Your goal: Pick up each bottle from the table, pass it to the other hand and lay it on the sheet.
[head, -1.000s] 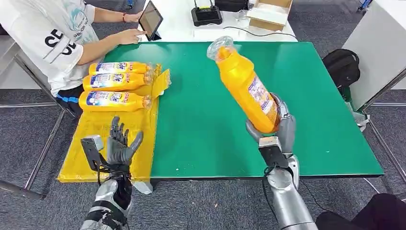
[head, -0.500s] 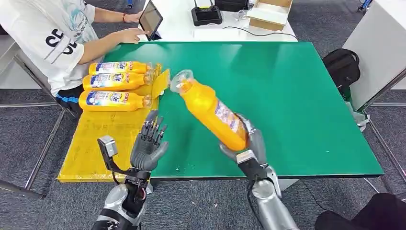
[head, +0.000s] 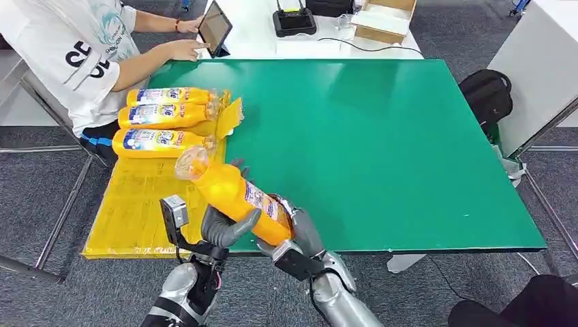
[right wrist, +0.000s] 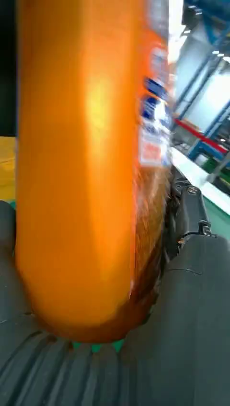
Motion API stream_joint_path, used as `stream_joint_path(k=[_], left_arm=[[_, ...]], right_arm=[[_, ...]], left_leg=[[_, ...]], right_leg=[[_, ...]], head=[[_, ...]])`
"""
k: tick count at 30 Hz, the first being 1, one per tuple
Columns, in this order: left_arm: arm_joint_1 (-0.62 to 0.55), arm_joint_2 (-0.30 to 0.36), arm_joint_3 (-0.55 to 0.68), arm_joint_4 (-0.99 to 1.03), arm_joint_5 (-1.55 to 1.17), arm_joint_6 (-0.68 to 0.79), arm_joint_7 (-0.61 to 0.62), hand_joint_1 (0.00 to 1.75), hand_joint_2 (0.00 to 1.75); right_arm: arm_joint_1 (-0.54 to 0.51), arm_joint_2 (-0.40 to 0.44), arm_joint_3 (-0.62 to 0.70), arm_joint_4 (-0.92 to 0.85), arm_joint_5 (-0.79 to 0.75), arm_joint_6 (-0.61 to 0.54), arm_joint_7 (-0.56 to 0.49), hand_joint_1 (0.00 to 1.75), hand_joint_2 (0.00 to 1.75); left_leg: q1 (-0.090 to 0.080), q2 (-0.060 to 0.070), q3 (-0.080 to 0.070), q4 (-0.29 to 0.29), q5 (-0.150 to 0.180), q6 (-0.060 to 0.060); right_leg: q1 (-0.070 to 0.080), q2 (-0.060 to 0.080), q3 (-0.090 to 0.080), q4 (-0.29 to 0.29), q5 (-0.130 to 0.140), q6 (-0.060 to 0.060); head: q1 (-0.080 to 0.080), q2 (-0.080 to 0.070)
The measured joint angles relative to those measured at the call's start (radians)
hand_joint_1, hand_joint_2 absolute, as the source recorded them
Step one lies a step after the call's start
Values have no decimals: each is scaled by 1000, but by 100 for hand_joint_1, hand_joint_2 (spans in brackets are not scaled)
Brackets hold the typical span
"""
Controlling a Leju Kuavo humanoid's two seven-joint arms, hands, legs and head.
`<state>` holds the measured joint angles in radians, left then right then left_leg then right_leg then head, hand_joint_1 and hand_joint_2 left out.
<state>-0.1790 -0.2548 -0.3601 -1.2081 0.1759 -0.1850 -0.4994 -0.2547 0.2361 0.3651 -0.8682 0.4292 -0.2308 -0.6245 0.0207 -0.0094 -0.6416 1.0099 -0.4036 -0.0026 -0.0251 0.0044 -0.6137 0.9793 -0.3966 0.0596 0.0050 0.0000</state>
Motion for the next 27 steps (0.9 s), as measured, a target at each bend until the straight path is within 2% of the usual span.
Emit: stream_joint_path(k=[11,12,13,27], left_arm=[[1,1,14,32,-15,11,9,0,175],[2,1,14,33,-15,11,10,31,175],[2,1,14,34,-15,11,10,171,175],[3,1,25,47,-14,22,10,175,175]], right_arm=[[-52,14,52,109,14,-3,27,175,175],[-54,15,53,112,14,-3,27,175,175],[-56,15,55,116,14,-3,27,175,175],[-65,15,68,137,14,-7,41,175,175]], left_leg=[[0,0,0,0,0,0],[0,0,0,0,0,0],[0,0,0,0,0,0],[0,0,0,0,0,0]], right_leg=[[0,0,0,0,0,0],[0,0,-1,0,0,0],[0,0,-1,0,0,0],[0,0,-1,0,0,0]], head=[[0,0],[0,0],[0,0],[0,0]])
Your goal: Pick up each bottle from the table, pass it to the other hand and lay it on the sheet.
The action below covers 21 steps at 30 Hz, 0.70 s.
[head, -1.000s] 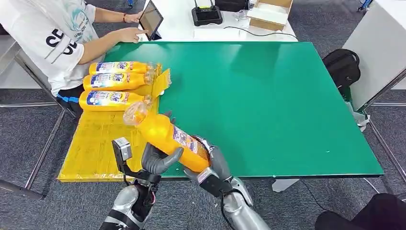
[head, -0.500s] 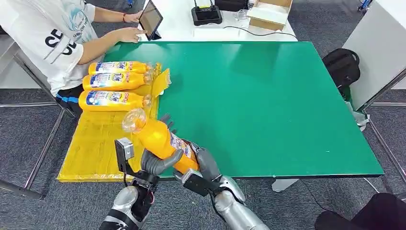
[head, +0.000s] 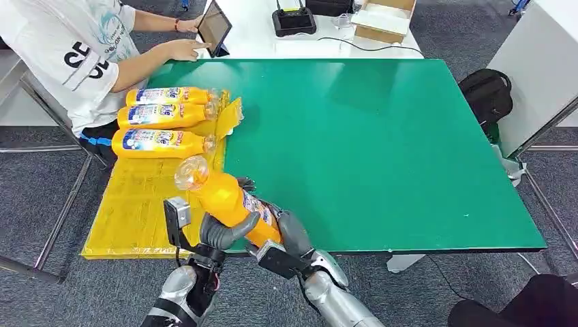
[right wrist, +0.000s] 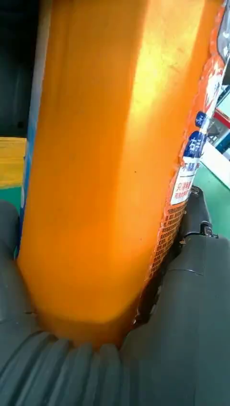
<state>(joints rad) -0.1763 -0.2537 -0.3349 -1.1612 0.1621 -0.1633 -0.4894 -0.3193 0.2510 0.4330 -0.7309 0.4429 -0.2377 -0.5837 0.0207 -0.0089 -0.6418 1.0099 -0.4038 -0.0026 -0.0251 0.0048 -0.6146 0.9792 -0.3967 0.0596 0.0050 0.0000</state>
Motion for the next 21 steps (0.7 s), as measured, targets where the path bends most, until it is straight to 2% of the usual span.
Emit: stream_joint_path(k=[1,2,3,4,7,13,21], left_arm=[[0,0,1,0,1,1,0,175,175],[0,0,2,0,2,2,0,175,175],[0,0,3,0,4,2,1,175,175],[0,0,4,0,5,4,1,175,175],[-4,-1,5,0,-6,37,-3,175,175],[-42,0,42,-5,-139,308,-103,175,175],[-81,5,93,-9,-152,322,-107,175,175]], right_arm=[[0,0,1,0,0,-2,2,77,175],[-1,0,2,0,0,-4,2,0,175],[-1,0,3,0,0,-7,3,0,175],[0,0,5,0,0,-10,3,0,0],[2,1,11,3,-1,-19,4,0,0],[28,-3,13,-79,-127,99,-5,0,0],[60,-11,13,-172,-140,121,7,0,0]], left_leg=[[0,0,0,0,0,0],[0,0,0,0,0,0],[0,0,0,0,0,0],[0,0,0,0,0,0],[0,0,0,0,0,0],[0,0,0,0,0,0],[0,0,0,0,0,0]], right_leg=[[0,0,0,0,0,0],[0,0,0,0,0,0],[0,0,0,0,0,0],[0,0,0,0,0,0],[0,0,0,0,0,0],[0,1,0,0,0,0],[0,1,0,0,0,0]], head=[[0,0],[0,0],[0,0],[0,0],[0,0],[0,0],[0,0]])
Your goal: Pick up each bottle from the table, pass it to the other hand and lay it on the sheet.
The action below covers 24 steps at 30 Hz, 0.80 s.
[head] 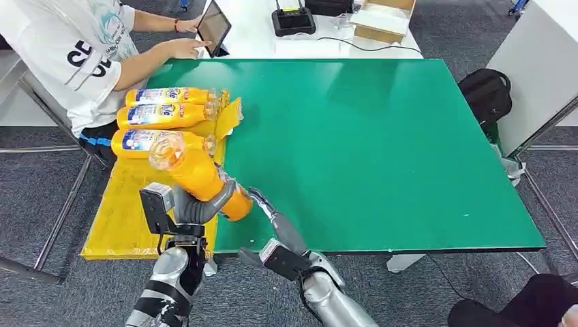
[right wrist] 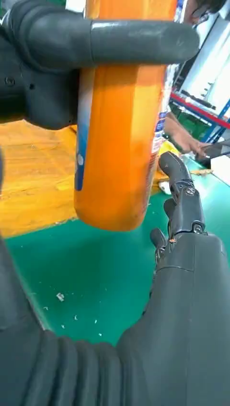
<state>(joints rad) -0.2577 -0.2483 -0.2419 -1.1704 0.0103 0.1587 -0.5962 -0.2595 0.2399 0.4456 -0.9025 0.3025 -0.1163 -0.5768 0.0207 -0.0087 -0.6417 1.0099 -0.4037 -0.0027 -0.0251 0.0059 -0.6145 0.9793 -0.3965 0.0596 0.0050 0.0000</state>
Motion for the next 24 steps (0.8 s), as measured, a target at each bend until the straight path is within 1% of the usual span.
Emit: stream_joint_path(k=[3,4,7,10,13,15,16,19,21,24], left_arm=[[-3,0,5,0,-7,7,-3,175,175],[-3,0,8,0,-19,32,-15,175,175],[-23,6,42,1,-98,195,-72,175,175],[-83,40,107,31,-191,345,-95,175,175],[-152,82,166,115,-405,494,-89,175,175],[-194,106,232,180,-753,531,-42,175,175],[-209,109,274,204,-937,533,-14,175,175],[-246,125,383,271,-1371,537,104,175,175],[-264,142,414,316,-1464,537,161,175,175],[-277,157,440,355,-1486,538,179,175,175]], right_arm=[[4,-1,0,-11,-1,0,0,0,0],[4,-1,0,-15,-7,-2,-4,0,0],[8,-8,-4,-53,-27,-4,-21,0,0],[10,-20,-14,-113,-42,-12,-23,0,0],[18,-24,-26,-178,-52,-68,-44,0,0],[28,-24,-32,-224,-58,-132,-73,0,0],[33,-24,-33,-245,-60,-162,-83,0,175],[44,-22,-33,-301,-62,-251,-87,0,175],[45,-23,-33,-323,-72,-274,-87,0,175],[49,-23,-33,-345,-76,-280,-87,0,175]], left_leg=[[0,0,0,0,0,0],[0,0,0,0,0,0],[0,0,0,0,0,0],[1,0,0,0,1,-1],[2,0,0,0,2,-1],[2,0,0,0,2,-1],[1,0,0,0,2,-1],[1,1,0,0,2,-1],[1,1,0,0,1,-1],[1,0,0,0,1,-1]], right_leg=[[0,0,0,0,0,0],[0,0,0,0,0,0],[0,0,0,0,0,0],[1,0,0,0,0,0],[2,0,0,1,0,0],[1,0,0,1,0,0],[1,0,0,1,0,0],[1,1,0,1,1,0],[1,1,0,1,1,0],[1,0,-1,1,0,-1]], head=[[0,0],[0,0],[0,0],[0,0],[0,0],[0,0],[0,0],[0,0],[0,0],[0,0]])
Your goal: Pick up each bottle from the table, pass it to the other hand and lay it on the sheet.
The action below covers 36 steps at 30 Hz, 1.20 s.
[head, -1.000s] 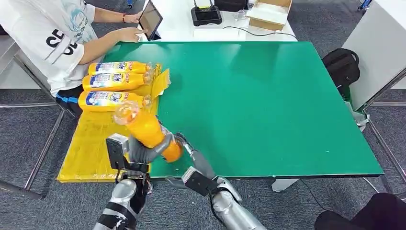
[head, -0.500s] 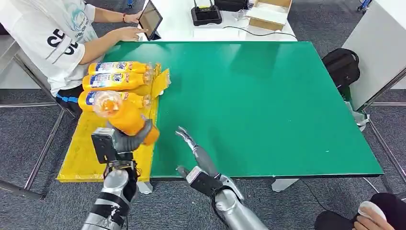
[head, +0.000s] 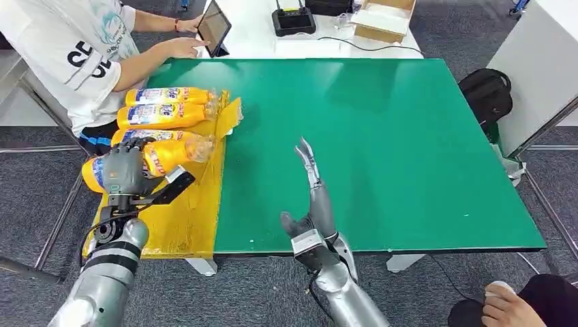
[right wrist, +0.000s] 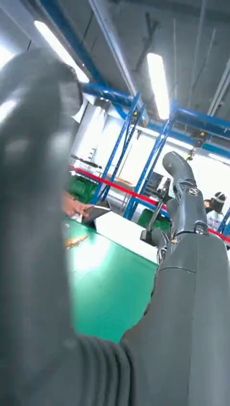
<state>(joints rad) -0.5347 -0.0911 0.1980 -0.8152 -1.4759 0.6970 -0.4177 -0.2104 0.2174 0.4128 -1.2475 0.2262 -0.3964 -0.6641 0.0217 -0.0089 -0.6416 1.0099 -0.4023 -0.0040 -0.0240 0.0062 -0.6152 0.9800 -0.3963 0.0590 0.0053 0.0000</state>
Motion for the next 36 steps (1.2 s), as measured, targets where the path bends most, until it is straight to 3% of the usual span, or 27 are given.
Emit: stream_joint_path(k=[7,12,20,31,32,33,35,36], left_arm=[[-17,14,24,49,-13,2,11,175,175],[-55,49,-34,163,-8,-2,134,175,175],[-140,102,-198,382,-63,-200,196,175,175],[-201,116,-253,459,-62,-379,211,175,175],[-202,117,-254,462,-62,-381,216,145,175],[-203,117,-254,462,-61,-384,218,0,175],[-204,117,-255,463,-54,-392,220,0,175],[-205,117,-255,463,-49,-396,222,0,0]], right_arm=[[2,0,1,-20,-3,-2,0,0,175],[3,0,5,-21,-24,-10,0,0,175],[8,0,10,-45,-40,-14,0,0,175],[14,6,9,-44,-26,20,0,0,175],[15,9,9,-44,-25,24,0,0,175],[16,10,9,-44,-25,26,0,0,175],[17,11,9,-43,-23,32,0,0,175],[18,11,9,-43,-22,34,0,0,175]], left_leg=[[0,1,0,0,0,0],[0,1,0,0,0,0],[0,1,0,0,0,0],[0,0,0,0,0,0],[0,0,1,0,0,0],[0,0,1,0,0,0],[0,0,1,0,0,0],[0,0,1,0,0,0]], right_leg=[[0,0,0,0,0,0],[0,0,0,0,0,0],[0,0,0,0,0,0],[0,0,1,0,0,0],[0,0,1,0,0,0],[0,0,1,0,0,0],[0,0,2,0,0,0],[0,0,2,0,0,0]], head=[[0,0],[0,0],[0,0],[0,0],[0,0],[0,0],[0,0],[0,0]])
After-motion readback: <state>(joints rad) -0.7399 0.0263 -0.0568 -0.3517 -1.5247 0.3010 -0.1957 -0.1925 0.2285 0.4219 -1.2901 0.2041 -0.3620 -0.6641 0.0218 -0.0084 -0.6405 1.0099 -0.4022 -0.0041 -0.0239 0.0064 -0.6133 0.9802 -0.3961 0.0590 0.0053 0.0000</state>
